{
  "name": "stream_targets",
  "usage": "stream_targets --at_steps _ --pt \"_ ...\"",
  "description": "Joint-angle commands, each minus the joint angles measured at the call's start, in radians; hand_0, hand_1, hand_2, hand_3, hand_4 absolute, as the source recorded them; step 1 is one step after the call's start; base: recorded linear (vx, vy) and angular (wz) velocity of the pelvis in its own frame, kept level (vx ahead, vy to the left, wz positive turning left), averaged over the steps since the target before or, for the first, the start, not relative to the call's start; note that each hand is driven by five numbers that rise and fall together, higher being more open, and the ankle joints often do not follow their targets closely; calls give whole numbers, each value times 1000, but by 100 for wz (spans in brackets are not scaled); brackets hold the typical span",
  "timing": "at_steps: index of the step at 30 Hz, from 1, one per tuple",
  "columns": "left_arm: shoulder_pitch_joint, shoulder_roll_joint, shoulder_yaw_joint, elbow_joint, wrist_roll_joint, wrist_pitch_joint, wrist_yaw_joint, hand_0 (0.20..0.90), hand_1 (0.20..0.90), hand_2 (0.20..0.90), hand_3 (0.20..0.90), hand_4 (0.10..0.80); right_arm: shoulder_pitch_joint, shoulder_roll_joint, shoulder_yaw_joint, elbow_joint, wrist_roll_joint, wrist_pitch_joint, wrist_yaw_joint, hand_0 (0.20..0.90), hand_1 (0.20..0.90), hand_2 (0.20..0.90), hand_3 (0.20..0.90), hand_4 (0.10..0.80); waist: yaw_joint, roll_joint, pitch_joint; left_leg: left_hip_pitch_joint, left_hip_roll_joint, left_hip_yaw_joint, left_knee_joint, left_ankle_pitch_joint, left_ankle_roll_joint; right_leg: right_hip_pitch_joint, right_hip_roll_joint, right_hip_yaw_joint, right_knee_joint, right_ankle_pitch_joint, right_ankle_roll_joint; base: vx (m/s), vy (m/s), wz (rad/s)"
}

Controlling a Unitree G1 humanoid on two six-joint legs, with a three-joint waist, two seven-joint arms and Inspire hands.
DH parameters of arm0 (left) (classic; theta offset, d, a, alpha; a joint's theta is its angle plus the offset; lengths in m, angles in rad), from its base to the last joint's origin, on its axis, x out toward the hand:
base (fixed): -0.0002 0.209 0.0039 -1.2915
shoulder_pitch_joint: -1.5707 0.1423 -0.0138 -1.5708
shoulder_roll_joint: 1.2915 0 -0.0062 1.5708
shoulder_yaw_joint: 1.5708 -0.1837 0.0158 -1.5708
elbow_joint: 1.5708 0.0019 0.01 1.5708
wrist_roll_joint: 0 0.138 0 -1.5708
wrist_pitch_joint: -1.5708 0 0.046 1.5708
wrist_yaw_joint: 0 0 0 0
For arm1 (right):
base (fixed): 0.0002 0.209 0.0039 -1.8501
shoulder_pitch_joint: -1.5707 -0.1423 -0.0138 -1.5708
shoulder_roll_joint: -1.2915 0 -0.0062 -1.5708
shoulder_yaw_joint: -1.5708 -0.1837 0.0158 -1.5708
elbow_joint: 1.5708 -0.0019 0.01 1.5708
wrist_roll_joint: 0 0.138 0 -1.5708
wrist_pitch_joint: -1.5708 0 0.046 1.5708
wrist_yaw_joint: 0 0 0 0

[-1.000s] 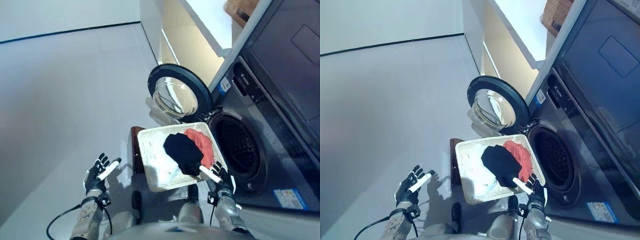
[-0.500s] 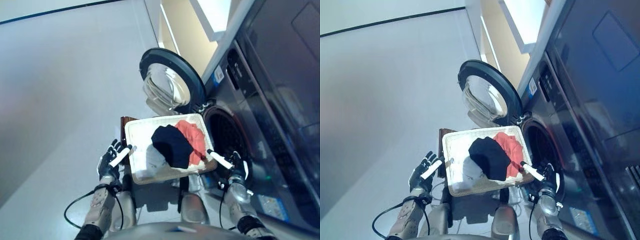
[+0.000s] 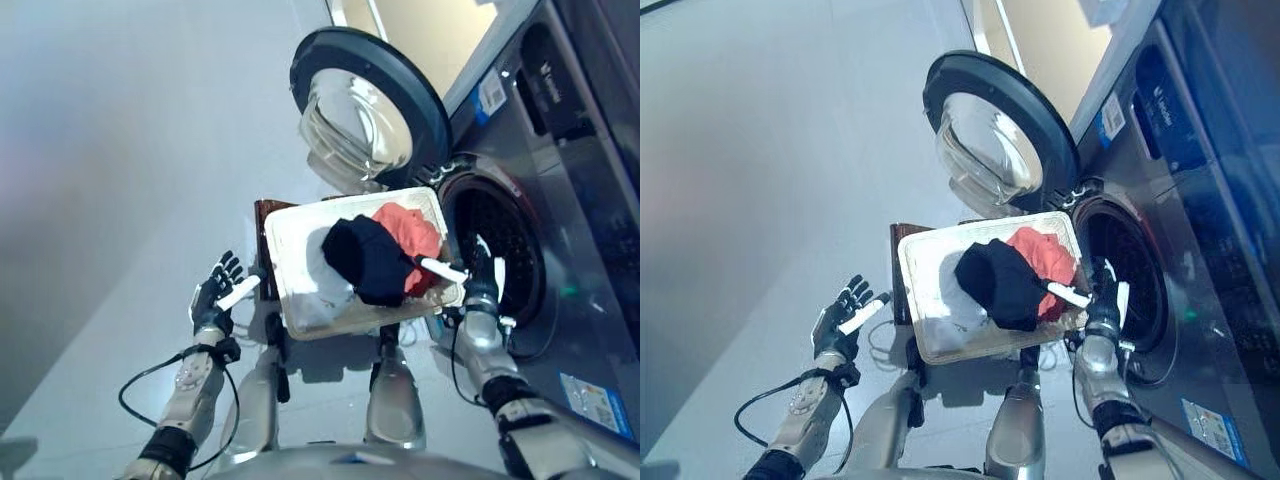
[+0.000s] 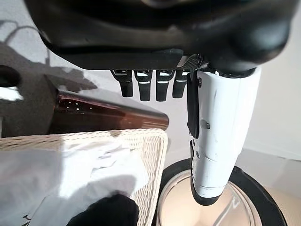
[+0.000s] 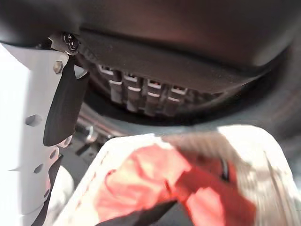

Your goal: Pick up the clothes and place them into the washing machine

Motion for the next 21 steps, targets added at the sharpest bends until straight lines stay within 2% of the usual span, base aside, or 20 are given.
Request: stream_targets --at_steps 1,6,12,21 --pt "-35 47 -2 -128 46 -100 21 900 900 900 900 800 -142 -92 62 23 -185 26 -89 900 900 900 900 800 48 -19 -38 -95 93 -1 111 -8 -113 -77 -100 5 90 47 27 -21 -3 18" --pt "-59 64 -30 -162 45 -97 18 900 900 900 900 800 -280 -111 134 185 -233 70 -87 900 900 900 900 800 71 -9 -21 -132 96 -14 129 -7 -116 -107 -107 -1 118 41 27 -28 5 4" --pt "-50 88 -66 -181 20 -87 -9 900 900 900 900 800 -383 -154 188 353 -283 115 -83 900 900 900 900 800 100 12 -4 -166 84 -31 134 -2 -114 -147 -108 9 155 28 25 -15 20 9" --pt "-52 98 -78 -178 12 -78 -20 900 900 900 900 800 -421 -230 160 465 -303 156 -84 900 900 900 900 800 117 50 8 -195 66 -44 175 -25 -104 -188 -114 30 200 5 21 -2 12 4"
